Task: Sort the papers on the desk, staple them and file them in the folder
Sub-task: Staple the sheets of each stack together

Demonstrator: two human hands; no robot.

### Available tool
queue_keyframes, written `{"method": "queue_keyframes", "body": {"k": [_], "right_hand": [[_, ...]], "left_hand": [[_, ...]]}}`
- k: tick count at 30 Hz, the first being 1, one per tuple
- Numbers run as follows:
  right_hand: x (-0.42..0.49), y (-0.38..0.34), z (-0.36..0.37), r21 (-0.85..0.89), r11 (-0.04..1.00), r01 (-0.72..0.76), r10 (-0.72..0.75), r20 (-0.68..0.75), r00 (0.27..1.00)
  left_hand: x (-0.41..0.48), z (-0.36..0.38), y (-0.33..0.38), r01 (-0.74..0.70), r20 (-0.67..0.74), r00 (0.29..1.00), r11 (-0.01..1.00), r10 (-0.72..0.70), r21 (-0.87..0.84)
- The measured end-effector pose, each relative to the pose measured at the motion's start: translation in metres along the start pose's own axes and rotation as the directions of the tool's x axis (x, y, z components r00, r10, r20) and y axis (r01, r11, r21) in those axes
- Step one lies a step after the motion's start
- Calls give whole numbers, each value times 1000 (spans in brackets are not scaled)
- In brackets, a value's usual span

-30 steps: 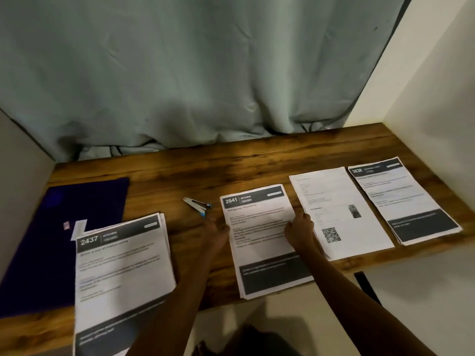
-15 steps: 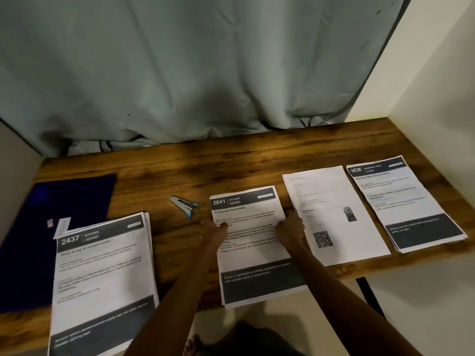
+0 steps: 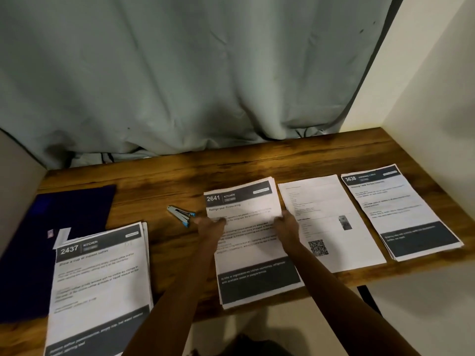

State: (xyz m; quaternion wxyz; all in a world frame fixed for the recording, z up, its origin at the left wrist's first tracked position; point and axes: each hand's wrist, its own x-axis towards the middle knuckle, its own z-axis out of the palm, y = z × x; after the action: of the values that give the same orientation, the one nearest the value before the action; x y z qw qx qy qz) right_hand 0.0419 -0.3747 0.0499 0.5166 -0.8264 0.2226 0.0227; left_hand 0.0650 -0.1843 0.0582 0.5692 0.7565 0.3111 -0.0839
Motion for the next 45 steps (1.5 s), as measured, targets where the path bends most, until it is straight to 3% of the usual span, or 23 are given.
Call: {"method": "queue_keyframes", "body": {"k": [4,9,12,15,20,29,32,37,40,42,45], "right_hand": [[6,-47,-11,270,960,72,-53,-76,996],[3,-104,-27,445,826,345,-298,-176,938],[-1,-109,-25,445,793,415,-368,-192,910],[-8,-96,-16,413,816,405,-376,-153,914],[-12,-77,-3,386,858,338,-331,-86,940],[-5,-87,-6,320,877,358,-329,-141,934],[7,-88,-12,341,898,279,-263,-92,960],[15,-80,-21,352,936,-5,-44,131,990],[6,-71,-20,210,976,-61,10,239,971],[3,-62,-15,103,991,-88,56,277,959],[-1,-45,-5,58,991,-120,95,323,942]], "left_hand": [[-2,-12,48,-290,-14,957,954,290,-77],[-18,-35,98,-685,-109,726,702,679,-195],[-20,-41,99,-797,-167,604,588,779,-139],[-21,-43,80,-825,-155,565,552,810,-123],[-22,-41,55,-764,-148,645,636,750,-105],[-19,-50,60,-718,-80,696,692,714,-67],[-17,-63,65,-671,-34,739,731,673,-123],[-23,-84,73,-344,245,855,854,457,-390],[-20,-85,74,-127,324,894,870,309,-477],[-17,-84,73,-30,372,893,857,255,-514],[-13,-83,67,28,452,840,809,299,-587]]}}
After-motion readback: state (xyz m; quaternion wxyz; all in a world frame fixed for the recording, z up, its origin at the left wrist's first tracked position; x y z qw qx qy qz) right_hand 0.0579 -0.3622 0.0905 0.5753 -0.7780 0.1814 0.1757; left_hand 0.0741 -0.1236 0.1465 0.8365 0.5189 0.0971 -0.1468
